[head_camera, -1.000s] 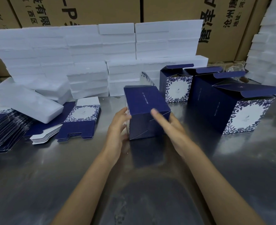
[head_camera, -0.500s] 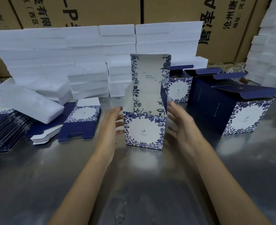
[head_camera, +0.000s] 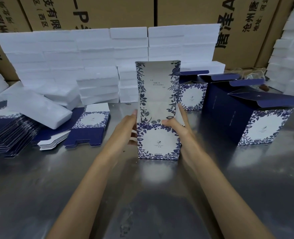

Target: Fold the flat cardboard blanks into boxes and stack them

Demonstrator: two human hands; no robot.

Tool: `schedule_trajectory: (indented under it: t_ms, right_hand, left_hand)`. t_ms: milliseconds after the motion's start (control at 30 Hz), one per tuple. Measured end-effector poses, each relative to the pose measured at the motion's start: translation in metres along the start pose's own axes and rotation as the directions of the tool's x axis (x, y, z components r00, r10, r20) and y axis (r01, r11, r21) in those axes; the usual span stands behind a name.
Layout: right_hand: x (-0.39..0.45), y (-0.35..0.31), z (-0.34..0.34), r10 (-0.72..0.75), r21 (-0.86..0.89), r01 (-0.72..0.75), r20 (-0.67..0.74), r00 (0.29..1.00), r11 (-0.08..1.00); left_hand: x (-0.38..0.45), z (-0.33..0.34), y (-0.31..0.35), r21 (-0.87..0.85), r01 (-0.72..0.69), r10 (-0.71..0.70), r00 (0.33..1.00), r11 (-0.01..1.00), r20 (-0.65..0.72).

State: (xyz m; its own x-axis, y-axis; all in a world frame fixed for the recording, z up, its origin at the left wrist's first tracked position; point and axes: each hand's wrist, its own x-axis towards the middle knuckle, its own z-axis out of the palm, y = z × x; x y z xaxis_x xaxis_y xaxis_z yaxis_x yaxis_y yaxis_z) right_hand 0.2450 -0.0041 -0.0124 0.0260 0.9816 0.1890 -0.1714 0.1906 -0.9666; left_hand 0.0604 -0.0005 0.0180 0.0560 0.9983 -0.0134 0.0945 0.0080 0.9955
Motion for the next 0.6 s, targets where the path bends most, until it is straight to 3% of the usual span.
schedule_trajectory:
  t_ms: [133,233,333,467,600]
  right_hand:
    - [0.003,-0.002,-0.002,0.023,0.023,-0.023,0.016,1.0,0.999]
    - [0.005,-0.001,-0.006,0.025,-0.005,-0.025,-0.011,1.0,1.0]
    - [0.005,0.001,-0.006,0.011,-0.039,-0.011,-0.001,1.0,0.999]
    - [0.006,0.003,-0.005,0.014,-0.013,-0.014,0.021,1.0,1.0]
    - [0.007,0.004,-0.008,0.023,-0.032,-0.022,0.026,0.999,0.999]
  left_hand:
    - [0.001,-0.01,0.013,0.179,0.025,-0.055,0.985,0.983,0.163]
    - [0.001,-0.016,0.028,0.182,0.073,-0.109,0.975,0.98,0.193]
    - [-0.004,-0.014,0.038,0.191,0.129,-0.16,0.975,0.973,0.155]
    - [-0.008,0.003,0.04,0.43,0.105,-0.159,0.983,0.897,0.093]
    - [-0.002,0.007,0.042,0.54,0.033,-0.028,0.999,0.841,-0.017]
